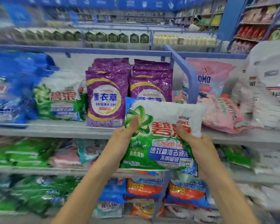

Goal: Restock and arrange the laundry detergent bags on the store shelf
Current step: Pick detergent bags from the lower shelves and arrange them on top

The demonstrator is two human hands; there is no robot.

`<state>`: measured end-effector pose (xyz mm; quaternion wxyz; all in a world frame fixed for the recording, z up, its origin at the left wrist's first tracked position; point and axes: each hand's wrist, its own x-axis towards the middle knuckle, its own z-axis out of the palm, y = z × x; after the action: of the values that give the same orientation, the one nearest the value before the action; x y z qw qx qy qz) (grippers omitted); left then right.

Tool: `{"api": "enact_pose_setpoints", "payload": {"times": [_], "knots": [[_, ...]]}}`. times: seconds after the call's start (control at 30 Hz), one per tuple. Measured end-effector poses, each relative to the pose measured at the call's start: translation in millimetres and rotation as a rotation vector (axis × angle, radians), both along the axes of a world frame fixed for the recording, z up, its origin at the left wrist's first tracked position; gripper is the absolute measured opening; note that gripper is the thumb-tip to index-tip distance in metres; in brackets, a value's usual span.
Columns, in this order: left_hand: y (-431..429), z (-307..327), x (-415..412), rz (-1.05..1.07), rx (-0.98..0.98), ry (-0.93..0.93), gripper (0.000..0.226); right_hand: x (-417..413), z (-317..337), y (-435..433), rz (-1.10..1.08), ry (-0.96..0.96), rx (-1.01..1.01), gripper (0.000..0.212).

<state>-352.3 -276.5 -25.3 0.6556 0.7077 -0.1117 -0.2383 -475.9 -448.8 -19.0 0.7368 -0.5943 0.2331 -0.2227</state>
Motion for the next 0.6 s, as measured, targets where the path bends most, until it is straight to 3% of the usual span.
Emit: {"api": "enact_pose_setpoints", "payload": {"times": [0.13,0.27,0.6], "knots": [[40,3,11,0.169,0.049,-0.048,0.112,35,-10,27,0.13,-0.035,0.025,0.022],[85,-1,29,0.23,-0.13,-0.001,0.089,67,-9,59,0.197,-0.061,0.004,0.018],[187,0,126,0.409,-0.272,-0.131,0.095,172,12,161,0.321,-0.146,-0.044,0.009]]}}
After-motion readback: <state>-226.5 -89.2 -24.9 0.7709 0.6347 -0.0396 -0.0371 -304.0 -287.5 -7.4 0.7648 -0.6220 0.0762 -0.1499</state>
